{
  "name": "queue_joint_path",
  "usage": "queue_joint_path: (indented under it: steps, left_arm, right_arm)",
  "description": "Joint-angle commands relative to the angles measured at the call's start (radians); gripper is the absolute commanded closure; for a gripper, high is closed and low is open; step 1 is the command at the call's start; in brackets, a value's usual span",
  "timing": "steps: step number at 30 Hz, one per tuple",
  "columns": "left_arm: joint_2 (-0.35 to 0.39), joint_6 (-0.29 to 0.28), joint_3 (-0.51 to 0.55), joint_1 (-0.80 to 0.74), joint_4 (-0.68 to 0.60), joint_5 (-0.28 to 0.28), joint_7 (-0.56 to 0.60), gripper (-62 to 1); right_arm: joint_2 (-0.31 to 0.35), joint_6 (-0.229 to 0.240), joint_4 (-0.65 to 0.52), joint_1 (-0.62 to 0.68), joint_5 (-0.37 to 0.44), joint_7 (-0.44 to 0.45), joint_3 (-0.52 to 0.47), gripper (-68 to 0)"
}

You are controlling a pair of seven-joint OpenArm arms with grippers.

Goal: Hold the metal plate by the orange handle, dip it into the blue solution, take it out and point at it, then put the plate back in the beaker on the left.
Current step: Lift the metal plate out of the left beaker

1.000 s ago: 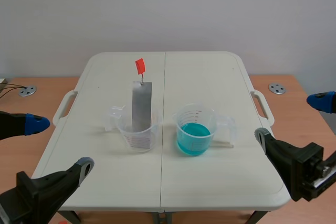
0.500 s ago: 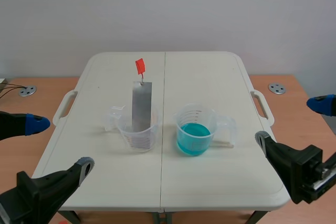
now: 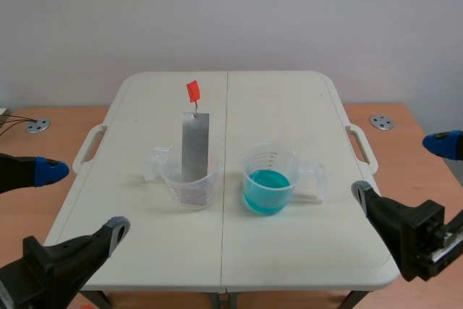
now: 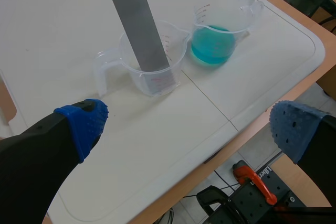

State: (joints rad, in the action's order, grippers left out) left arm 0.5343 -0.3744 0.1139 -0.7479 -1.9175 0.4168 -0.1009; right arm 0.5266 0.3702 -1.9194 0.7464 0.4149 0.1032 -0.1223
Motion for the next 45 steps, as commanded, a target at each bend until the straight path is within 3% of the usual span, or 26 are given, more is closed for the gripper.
queue_joint_path:
  steps: [1, 6, 7, 10, 11, 22, 32, 38, 45]
  left_arm:
    - [-0.004, -0.002, 0.006, 0.0, -0.008, 0.006, 0.014, -62.3]
    - [-0.004, -0.002, 0.006, 0.0, -0.008, 0.005, 0.015, -61.6]
    - [-0.004, -0.002, 0.006, 0.0, -0.008, 0.005, 0.015, -49.8]
    - [-0.002, -0.002, 0.006, -0.011, -0.008, -0.017, 0.029, -6.2]
    - [0.0, -0.002, 0.006, -0.019, -0.008, -0.023, 0.033, 0.0]
    - [0.002, 0.0, 0.039, -0.185, -0.008, -0.053, 0.058, -1.9]
    - [0.001, 0.014, 0.11, -0.431, 0.032, -0.229, 0.02, -1.9]
    - [0.001, 0.013, 0.109, -0.476, 0.162, -0.231, 0.022, -1.9]
    - [0.001, 0.013, 0.095, -0.469, 0.323, -0.231, 0.061, -1.9]
  right_arm:
    - [0.007, -0.004, -0.01, 0.002, 0.008, 0.014, -0.001, -66.3]
    - [0.007, -0.004, -0.01, 0.002, 0.008, 0.014, -0.001, -66.3]
    - [0.007, -0.004, -0.01, 0.002, 0.008, 0.014, -0.001, -66.3]
    - [0.007, -0.005, -0.01, 0.002, 0.008, 0.015, -0.001, -66.3]
    - [0.007, -0.005, -0.01, 0.002, 0.008, 0.015, -0.001, -66.3]
    - [0.007, -0.008, -0.01, 0.002, 0.008, 0.015, -0.001, -66.3]
    - [0.007, -0.003, -0.01, -0.027, 0.027, 0.019, -0.001, -66.3]
    - [-0.005, 0.013, -0.01, -0.091, 0.027, 0.013, 0.007, -66.3]
    - [-0.006, 0.016, -0.002, -0.202, 0.048, -0.054, 0.097, -66.3]
